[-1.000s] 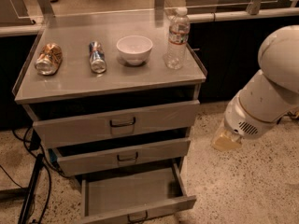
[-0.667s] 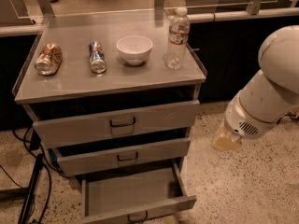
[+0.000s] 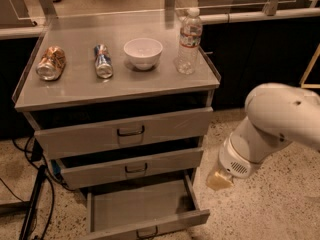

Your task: Close bottom drawer

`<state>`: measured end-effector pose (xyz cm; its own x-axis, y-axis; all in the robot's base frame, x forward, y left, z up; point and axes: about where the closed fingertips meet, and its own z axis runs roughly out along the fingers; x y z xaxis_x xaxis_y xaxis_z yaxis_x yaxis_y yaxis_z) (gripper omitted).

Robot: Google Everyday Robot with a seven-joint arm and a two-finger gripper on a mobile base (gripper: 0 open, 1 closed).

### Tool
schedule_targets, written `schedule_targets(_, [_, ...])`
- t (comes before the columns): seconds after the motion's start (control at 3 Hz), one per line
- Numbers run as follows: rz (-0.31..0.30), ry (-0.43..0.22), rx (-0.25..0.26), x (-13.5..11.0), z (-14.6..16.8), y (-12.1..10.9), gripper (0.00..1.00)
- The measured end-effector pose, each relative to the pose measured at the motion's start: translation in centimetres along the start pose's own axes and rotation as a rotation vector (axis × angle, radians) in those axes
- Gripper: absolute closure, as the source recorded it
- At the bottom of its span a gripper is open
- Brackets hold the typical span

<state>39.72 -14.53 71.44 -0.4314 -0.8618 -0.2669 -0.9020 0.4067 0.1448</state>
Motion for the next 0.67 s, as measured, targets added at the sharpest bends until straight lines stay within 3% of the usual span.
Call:
schedule_targets(0.33, [0.007,0.006,-0.046,-0.41,4.65,0.29,1.00])
schedule_targets(0.67, [0.007,0.006,-0.046,-0.41,4.67,0.30,1.00])
